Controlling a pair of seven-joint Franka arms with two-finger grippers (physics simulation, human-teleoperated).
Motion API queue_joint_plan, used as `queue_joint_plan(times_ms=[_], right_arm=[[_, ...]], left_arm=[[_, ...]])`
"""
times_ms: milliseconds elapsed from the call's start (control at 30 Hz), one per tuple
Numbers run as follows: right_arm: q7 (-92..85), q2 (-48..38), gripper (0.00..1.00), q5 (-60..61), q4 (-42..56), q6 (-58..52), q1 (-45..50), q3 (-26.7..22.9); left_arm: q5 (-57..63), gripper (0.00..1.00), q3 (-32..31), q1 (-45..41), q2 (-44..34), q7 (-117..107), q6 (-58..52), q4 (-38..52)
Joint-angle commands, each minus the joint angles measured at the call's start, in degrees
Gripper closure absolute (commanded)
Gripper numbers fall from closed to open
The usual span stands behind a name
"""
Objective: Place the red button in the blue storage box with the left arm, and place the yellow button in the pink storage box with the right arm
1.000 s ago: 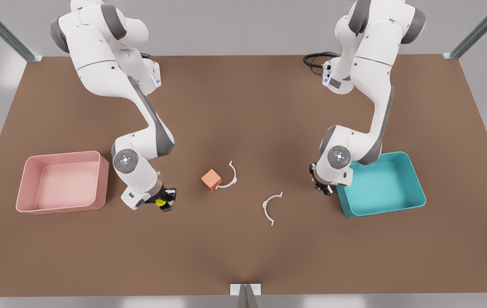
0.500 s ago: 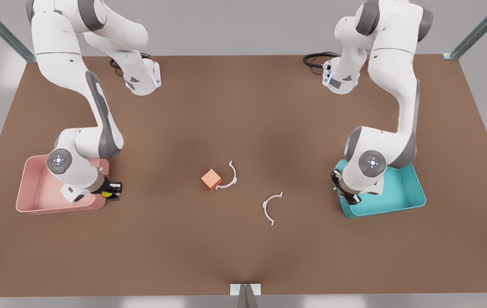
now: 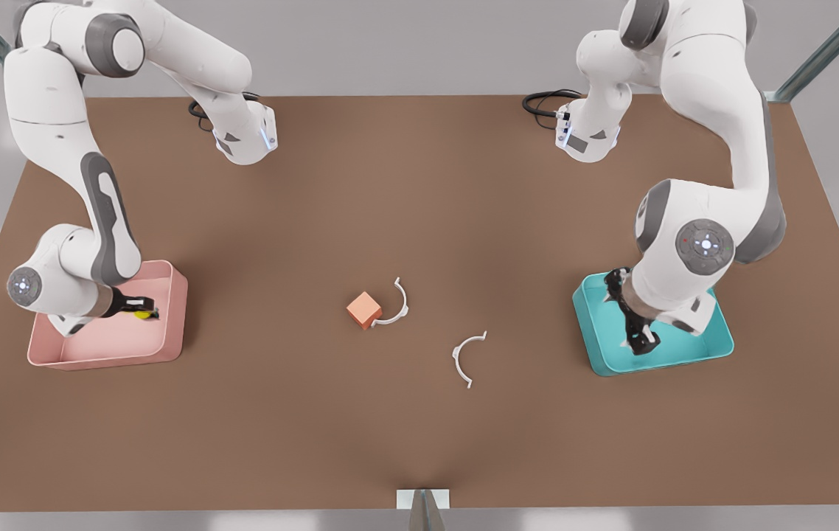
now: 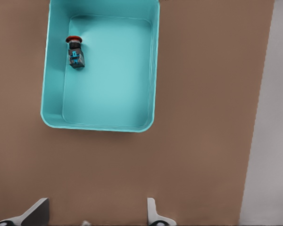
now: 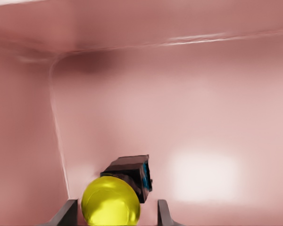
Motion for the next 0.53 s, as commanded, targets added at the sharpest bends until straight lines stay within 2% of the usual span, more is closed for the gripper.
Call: queue_joint_plan(times_ms=[0, 100, 167, 200, 233, 267, 300, 367, 400, 433, 500], right_arm=[[-17.1, 0.3, 0.00, -0.1, 0.2, 1.5, 0.0, 0.0], [-16.7, -0.2, 0.00, -0.1, 2.3, 1.0, 0.3, 0.1], [-14.1, -3.3, 0.00, -0.1, 10.6, 0.7, 0.7, 6.7], [-11.2, -4.2, 0.00, -0.3, 15.5, -2.1, 1.1, 10.2], [-5.0, -4.1, 0.00, -3.2, 23.0, -10.8, 4.8, 10.7], [-0.7, -4.8, 0.00, -4.6, 26.3, -15.4, 7.8, 10.9], [6.4, -10.2, 0.00, -4.5, 26.8, -21.9, 11.1, 10.7], [13.6, -18.7, 0.00, -4.1, 22.4, -28.3, 13.5, 8.5], [16.8, -21.2, 0.00, -1.3, 20.3, -29.0, 18.4, 3.9], [17.5, -20.8, 0.00, -1.2, 19.9, -28.4, 21.2, 0.7], [18.7, -17.8, 0.00, -0.9, 22.9, -30.9, 22.1, 0.6]], left_arm=[[-0.2, 0.00, -0.2, 0.2, -3.8, 90.7, -14.0, 1.6], [0.0, 0.00, 0.3, 0.3, -10.7, 103.9, -18.2, 1.5], [0.0, 0.00, 0.4, 0.5, -12.0, 108.3, -21.3, 1.6], [0.0, 0.00, 0.3, 0.3, -11.8, 108.3, -21.8, 1.7], [0.0, 0.00, 0.2, 0.3, -11.7, 108.3, -22.3, 2.5], [0.0, 0.00, 0.1, 0.2, -11.6, 108.3, -22.4, 2.6], [0.0, 0.00, 0.2, 0.2, -11.6, 108.3, -22.9, 2.6], [0.0, 0.00, 0.2, 0.2, -11.4, 108.3, -23.7, 2.6], [0.0, 0.00, 0.1, 0.2, -11.5, 108.3, -23.8, 2.6], [0.0, 0.00, 0.1, 0.2, -11.5, 108.3, -23.8, 2.5], [0.0, 0.00, 0.1, 0.1, -11.5, 108.3, -23.8, 2.5]])
